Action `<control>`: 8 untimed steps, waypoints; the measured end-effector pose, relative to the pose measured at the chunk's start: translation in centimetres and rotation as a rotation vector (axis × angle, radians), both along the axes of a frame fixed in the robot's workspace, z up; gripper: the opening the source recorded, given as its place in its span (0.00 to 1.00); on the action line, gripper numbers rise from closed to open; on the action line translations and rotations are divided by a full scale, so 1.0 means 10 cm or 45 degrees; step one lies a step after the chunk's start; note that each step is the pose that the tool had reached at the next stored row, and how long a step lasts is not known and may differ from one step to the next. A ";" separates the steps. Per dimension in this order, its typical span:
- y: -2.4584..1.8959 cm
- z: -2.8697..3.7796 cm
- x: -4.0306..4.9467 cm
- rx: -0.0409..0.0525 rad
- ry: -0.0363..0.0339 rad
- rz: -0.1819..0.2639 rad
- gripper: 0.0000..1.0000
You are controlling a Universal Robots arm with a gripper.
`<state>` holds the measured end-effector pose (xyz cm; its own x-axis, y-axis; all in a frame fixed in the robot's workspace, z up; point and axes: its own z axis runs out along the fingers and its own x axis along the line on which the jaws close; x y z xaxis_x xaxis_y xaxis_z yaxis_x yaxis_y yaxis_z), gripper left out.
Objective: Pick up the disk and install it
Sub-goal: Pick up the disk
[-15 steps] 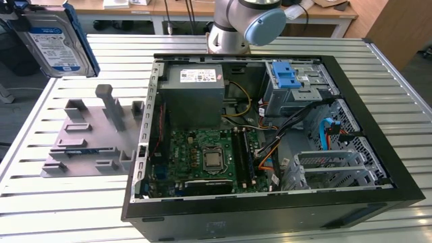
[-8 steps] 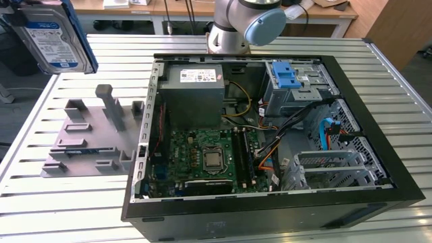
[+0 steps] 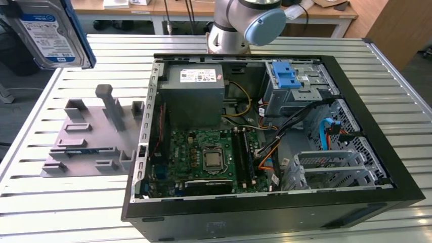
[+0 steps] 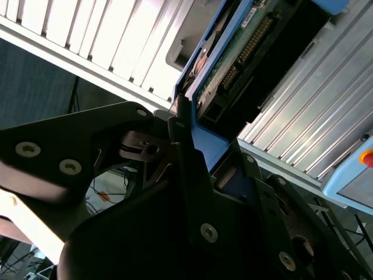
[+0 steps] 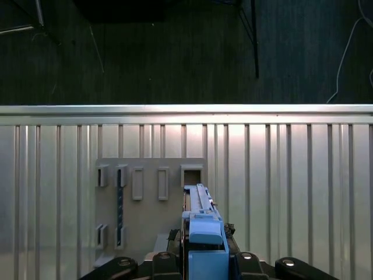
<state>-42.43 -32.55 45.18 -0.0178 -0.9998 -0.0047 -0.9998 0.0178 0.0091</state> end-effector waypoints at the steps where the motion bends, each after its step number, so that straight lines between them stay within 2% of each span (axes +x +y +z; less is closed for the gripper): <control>1: 0.000 0.016 0.000 0.000 0.0000 0.000 0.36; 8: 0.000 0.134 0.000 0.000 0.0000 0.000 0.36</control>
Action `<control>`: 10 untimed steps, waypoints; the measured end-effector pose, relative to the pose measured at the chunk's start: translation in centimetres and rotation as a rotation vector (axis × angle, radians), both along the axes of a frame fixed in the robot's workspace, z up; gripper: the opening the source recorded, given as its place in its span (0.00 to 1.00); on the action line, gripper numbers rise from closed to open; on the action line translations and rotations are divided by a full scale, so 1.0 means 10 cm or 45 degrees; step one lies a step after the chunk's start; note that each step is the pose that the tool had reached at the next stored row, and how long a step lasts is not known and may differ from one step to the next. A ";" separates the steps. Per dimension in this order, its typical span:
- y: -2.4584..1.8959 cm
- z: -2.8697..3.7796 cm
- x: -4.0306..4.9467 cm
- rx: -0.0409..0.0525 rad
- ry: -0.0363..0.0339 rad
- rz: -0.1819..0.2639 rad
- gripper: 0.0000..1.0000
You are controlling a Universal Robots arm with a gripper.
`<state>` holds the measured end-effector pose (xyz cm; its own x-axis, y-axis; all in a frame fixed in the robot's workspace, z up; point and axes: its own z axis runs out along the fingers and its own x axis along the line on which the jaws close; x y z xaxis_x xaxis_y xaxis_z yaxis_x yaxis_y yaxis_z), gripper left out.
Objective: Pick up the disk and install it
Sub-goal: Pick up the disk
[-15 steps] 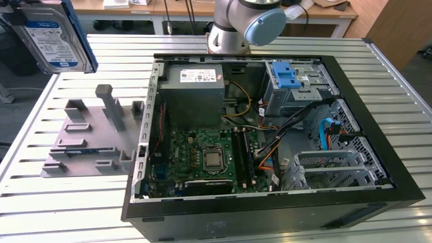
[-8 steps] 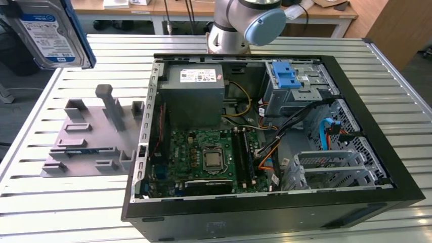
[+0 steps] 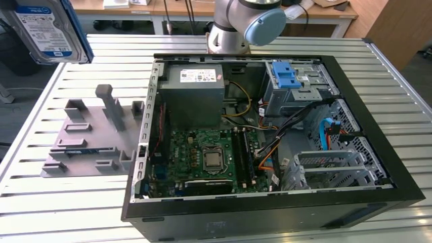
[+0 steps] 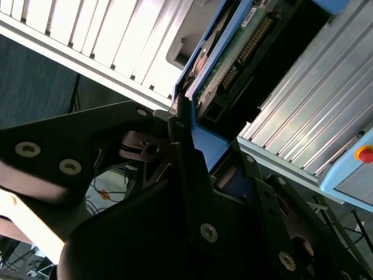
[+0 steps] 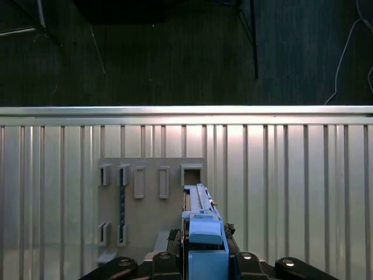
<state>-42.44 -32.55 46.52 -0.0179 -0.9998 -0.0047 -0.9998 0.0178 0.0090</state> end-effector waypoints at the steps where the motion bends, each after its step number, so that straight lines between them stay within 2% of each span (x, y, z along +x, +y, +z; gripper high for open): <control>1: 0.000 0.019 0.000 0.000 0.0000 0.000 0.36; 10: 0.000 0.137 0.000 0.000 0.0000 0.000 0.36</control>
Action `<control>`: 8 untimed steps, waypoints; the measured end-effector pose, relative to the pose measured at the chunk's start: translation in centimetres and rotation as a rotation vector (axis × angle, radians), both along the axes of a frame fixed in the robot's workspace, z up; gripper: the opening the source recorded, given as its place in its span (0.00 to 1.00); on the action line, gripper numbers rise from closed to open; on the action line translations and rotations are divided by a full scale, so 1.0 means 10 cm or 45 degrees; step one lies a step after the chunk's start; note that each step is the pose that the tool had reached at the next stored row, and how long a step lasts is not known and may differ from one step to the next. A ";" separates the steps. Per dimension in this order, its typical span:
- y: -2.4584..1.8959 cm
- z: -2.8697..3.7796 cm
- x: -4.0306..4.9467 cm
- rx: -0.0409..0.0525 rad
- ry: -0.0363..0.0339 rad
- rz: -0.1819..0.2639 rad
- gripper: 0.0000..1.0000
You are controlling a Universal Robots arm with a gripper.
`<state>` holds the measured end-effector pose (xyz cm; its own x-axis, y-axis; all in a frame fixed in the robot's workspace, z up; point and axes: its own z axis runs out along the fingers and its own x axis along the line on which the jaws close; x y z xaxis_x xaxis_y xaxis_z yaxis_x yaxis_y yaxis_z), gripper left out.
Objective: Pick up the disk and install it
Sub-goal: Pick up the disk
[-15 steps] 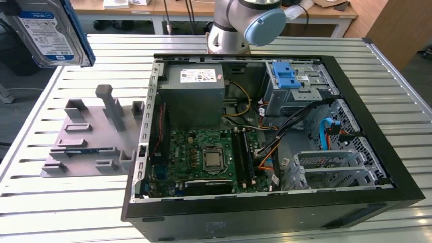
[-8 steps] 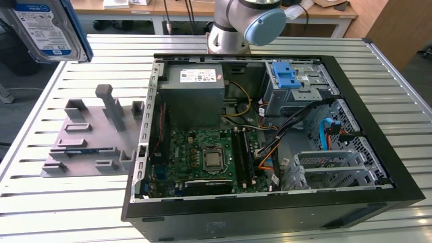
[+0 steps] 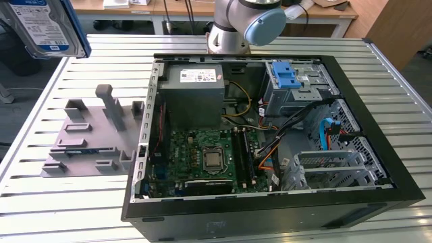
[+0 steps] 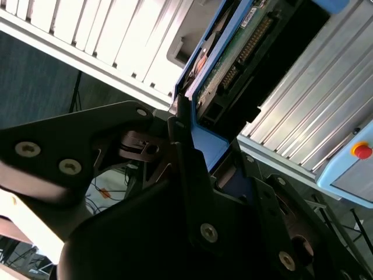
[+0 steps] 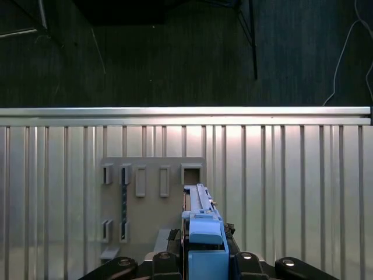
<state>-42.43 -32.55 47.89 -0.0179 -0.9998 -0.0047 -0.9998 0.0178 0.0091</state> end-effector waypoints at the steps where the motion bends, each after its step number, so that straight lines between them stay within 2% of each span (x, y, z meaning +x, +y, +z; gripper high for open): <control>1: 0.000 0.016 0.000 0.000 0.0000 0.000 0.36; 5: 0.000 0.066 0.000 0.000 0.0000 0.000 0.36; 8: 0.001 0.067 0.009 0.000 0.0001 0.000 0.36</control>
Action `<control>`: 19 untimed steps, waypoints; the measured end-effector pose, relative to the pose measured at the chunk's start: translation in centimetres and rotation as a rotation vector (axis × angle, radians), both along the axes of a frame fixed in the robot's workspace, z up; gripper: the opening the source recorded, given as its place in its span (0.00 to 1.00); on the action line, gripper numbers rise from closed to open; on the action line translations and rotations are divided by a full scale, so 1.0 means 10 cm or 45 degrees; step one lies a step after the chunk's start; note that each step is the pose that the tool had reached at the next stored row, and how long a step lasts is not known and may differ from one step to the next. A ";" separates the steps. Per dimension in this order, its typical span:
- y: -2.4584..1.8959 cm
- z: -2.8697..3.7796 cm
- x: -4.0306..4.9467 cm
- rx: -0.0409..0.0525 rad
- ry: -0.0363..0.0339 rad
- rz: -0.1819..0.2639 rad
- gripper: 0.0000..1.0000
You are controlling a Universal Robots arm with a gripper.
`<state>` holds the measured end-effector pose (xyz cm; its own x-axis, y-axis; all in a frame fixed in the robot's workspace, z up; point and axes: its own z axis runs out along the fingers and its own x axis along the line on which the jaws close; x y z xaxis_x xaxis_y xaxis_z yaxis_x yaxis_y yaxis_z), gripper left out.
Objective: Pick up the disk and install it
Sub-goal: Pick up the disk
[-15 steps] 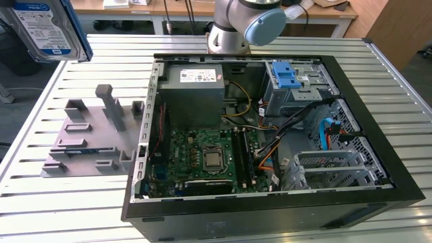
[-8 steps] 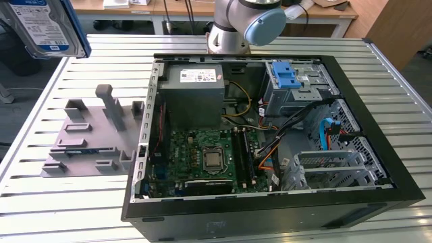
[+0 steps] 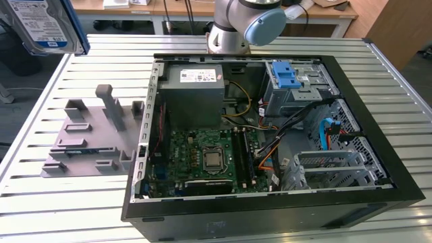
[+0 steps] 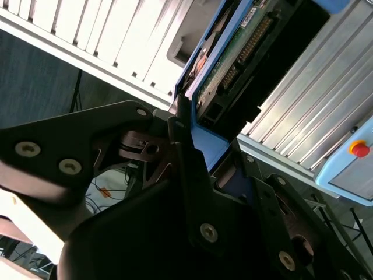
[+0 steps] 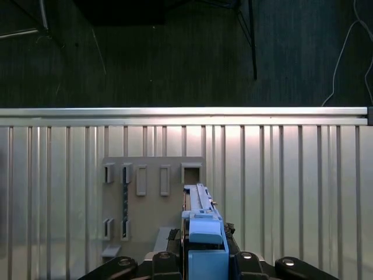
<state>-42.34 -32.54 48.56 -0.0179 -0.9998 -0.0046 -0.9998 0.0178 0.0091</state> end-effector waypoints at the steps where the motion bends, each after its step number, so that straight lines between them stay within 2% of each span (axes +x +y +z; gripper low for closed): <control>1: -0.001 0.000 0.008 0.000 -0.0001 0.000 0.36; 5: -0.002 0.000 0.041 0.000 -0.0001 0.000 0.36; 19: -0.013 0.000 0.067 0.000 0.0000 0.000 0.36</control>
